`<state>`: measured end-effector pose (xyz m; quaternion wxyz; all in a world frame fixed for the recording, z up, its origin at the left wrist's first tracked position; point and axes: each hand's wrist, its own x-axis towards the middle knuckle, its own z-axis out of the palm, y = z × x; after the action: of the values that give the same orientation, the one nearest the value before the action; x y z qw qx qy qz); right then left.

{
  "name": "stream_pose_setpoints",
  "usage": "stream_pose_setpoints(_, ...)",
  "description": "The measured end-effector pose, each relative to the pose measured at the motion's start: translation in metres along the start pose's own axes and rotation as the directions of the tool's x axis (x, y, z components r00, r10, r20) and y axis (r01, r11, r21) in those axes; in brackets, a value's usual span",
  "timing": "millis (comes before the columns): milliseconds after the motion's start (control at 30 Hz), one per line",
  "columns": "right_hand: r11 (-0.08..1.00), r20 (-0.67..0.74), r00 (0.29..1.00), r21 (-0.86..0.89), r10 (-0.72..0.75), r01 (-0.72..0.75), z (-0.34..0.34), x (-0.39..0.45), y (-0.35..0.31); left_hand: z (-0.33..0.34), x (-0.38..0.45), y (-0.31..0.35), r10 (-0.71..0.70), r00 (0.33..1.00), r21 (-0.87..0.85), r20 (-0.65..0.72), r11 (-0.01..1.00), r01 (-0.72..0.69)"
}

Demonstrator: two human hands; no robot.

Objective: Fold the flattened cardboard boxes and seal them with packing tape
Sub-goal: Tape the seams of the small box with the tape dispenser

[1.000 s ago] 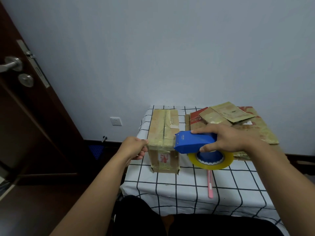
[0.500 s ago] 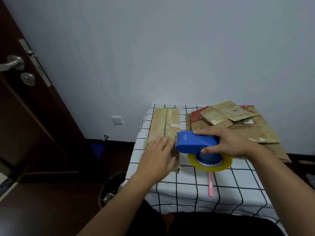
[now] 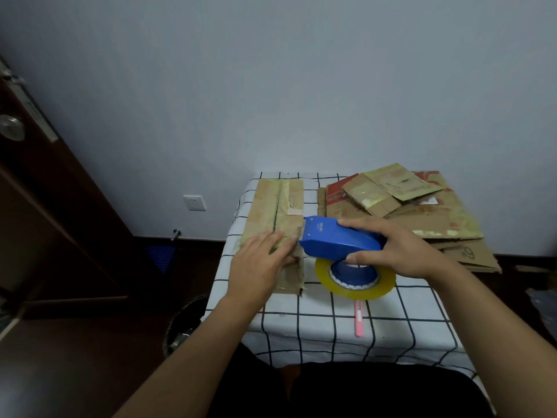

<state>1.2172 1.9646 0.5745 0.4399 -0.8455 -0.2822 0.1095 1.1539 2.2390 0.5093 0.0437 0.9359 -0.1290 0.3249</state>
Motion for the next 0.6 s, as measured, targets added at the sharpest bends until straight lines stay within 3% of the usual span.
stream_pose_setpoints(300, 0.996, 0.006, 1.0, -0.088, -0.009, 0.009, -0.021, -0.013, 0.012, -0.001, 0.003, -0.002, -0.017, 0.999, 0.02, 0.031, 1.0, 0.016)
stream_pose_setpoints(467, 0.945, 0.122, 0.992, -0.328, 0.018, 0.023, -0.029, -0.009, 0.004, 0.003, 0.005, 0.008, -0.002, 0.998, 0.014, 0.055, 1.0, 0.001)
stream_pose_setpoints(600, 0.842, 0.235, 0.965, -0.539, 0.113, 0.032, -0.03, 0.004, -0.026, 0.001, 0.006, 0.011, 0.016, 0.999, 0.02, 0.05, 1.0, -0.017)
